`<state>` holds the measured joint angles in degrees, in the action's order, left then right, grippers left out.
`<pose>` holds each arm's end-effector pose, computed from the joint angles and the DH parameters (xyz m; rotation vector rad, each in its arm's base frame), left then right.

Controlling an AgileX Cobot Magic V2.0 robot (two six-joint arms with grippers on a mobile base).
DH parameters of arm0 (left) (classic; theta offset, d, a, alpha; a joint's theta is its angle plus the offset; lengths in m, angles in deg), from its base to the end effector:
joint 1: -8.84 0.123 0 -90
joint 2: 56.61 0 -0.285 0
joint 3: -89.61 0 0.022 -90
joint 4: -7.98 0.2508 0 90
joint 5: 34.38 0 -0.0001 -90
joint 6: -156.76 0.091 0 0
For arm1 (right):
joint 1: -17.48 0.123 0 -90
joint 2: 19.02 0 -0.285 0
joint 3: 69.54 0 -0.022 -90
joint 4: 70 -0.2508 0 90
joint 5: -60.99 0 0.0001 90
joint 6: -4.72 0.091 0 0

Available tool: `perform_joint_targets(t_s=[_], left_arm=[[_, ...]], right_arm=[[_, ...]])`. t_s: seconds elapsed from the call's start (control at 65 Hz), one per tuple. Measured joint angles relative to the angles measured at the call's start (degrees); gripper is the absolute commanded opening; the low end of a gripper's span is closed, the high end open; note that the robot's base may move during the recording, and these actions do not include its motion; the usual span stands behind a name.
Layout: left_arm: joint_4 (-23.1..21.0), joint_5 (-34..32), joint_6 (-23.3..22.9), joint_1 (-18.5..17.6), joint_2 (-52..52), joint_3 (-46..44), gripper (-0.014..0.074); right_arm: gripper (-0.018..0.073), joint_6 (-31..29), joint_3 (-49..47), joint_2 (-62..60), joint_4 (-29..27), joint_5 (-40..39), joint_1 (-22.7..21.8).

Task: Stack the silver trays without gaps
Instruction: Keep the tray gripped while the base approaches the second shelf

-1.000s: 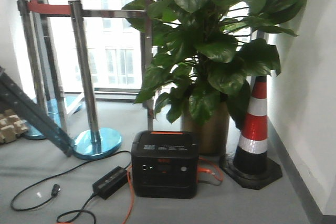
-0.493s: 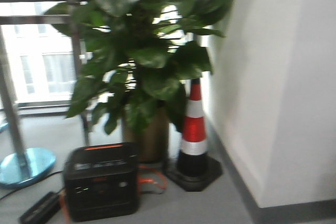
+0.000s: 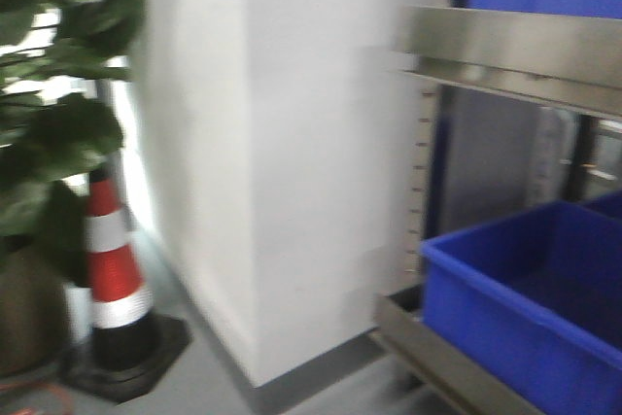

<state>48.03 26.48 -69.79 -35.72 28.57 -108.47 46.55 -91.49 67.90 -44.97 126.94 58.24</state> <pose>0.2233 -0.1480 0.4860 0.0095 2.0137 -0.1307 0.2260 0.1483 0.4810 0.0251 2.1980 0.2593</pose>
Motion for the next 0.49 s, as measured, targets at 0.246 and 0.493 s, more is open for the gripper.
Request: perform_joint_targets(t_s=[0.246,0.493], left_arm=[[0.0,0.0,0.0,0.0,0.0,0.0,-0.0016],[0.0,0.0,0.0,0.0,0.0,0.0,-0.0016]], right_arm=[[-0.0078,0.0,0.0,0.0,0.0,0.0,0.0],[-0.0078,0.0,0.0,0.0,0.0,0.0,0.0]])
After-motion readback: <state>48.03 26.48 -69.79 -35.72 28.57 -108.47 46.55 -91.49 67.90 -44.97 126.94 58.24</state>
